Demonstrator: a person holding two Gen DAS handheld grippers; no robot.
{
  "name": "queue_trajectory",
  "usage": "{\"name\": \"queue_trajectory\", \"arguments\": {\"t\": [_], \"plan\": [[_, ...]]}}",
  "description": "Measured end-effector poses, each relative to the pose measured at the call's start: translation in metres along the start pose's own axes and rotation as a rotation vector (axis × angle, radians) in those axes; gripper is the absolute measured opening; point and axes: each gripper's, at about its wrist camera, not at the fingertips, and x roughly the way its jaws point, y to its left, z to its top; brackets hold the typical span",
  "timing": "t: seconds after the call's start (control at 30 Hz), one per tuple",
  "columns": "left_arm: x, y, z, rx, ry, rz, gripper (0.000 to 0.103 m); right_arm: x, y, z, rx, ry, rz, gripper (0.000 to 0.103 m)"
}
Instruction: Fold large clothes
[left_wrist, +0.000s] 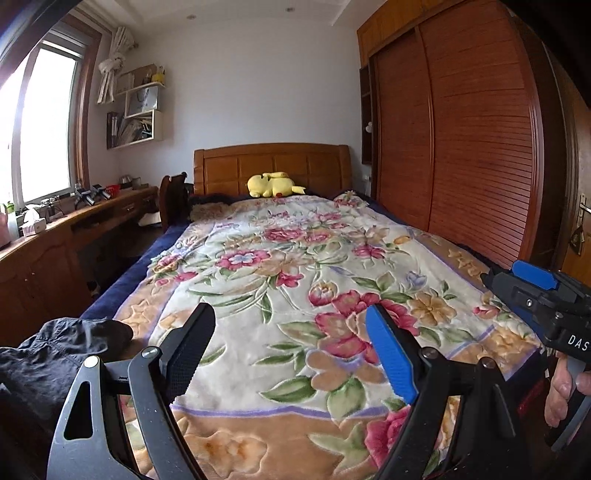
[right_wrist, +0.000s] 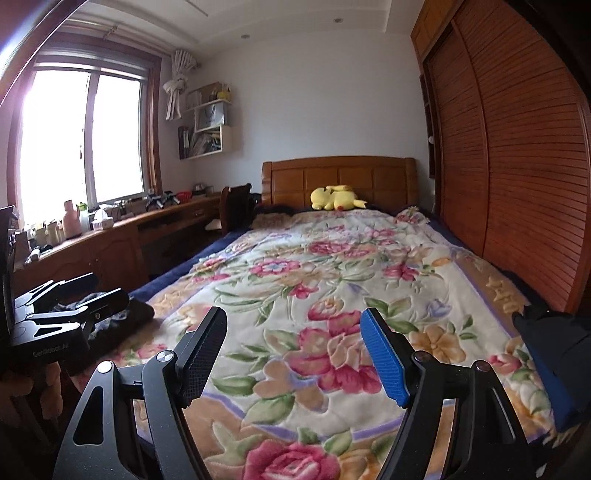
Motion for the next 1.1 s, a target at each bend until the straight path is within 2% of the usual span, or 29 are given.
{"name": "queue_trajectory", "arguments": {"t": [0.2, 1.1], "plan": [[-0.004, 0.000, 0.000, -0.010, -0.011, -0.001, 0.084, 0.001, -0.001, -0.008, 0.012, -0.002, -0.012, 0.077], [-0.005, 0.003, -0.002, -0.017, -0.010, 0.006, 0.084, 0.001, -0.003, 0.004, -0.002, 0.000, -0.017, 0.077]]}}
